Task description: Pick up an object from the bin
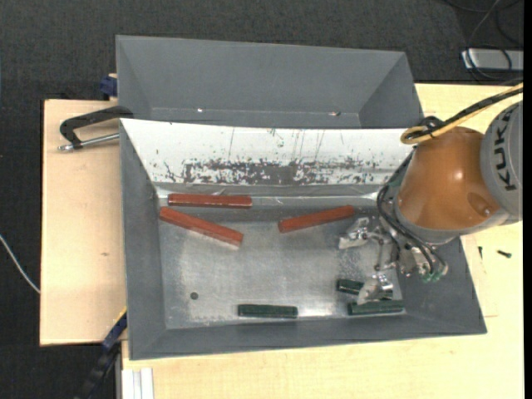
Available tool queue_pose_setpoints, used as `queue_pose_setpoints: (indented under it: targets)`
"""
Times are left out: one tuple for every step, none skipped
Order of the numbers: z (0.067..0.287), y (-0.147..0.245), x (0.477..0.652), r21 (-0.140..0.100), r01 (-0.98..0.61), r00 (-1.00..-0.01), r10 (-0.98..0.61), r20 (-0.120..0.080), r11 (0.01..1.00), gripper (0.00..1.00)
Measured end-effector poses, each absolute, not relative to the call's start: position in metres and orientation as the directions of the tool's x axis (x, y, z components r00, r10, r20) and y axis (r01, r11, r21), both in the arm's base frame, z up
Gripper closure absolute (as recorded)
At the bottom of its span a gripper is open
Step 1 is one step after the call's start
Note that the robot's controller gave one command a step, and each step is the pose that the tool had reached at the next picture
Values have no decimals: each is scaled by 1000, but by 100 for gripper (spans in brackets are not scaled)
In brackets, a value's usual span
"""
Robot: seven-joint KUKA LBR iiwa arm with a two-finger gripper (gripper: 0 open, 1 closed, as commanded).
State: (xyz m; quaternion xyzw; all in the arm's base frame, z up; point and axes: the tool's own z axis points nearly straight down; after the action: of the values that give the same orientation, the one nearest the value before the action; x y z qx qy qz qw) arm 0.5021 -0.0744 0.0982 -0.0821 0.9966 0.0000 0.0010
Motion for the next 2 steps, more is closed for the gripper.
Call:
queue_pose_setpoints:
  targets:
    - [89,-72,499,0,-154,-988,-154,-2,988,0]
    - [114,-53,515,0,-206,-979,-206,-3,979,0]
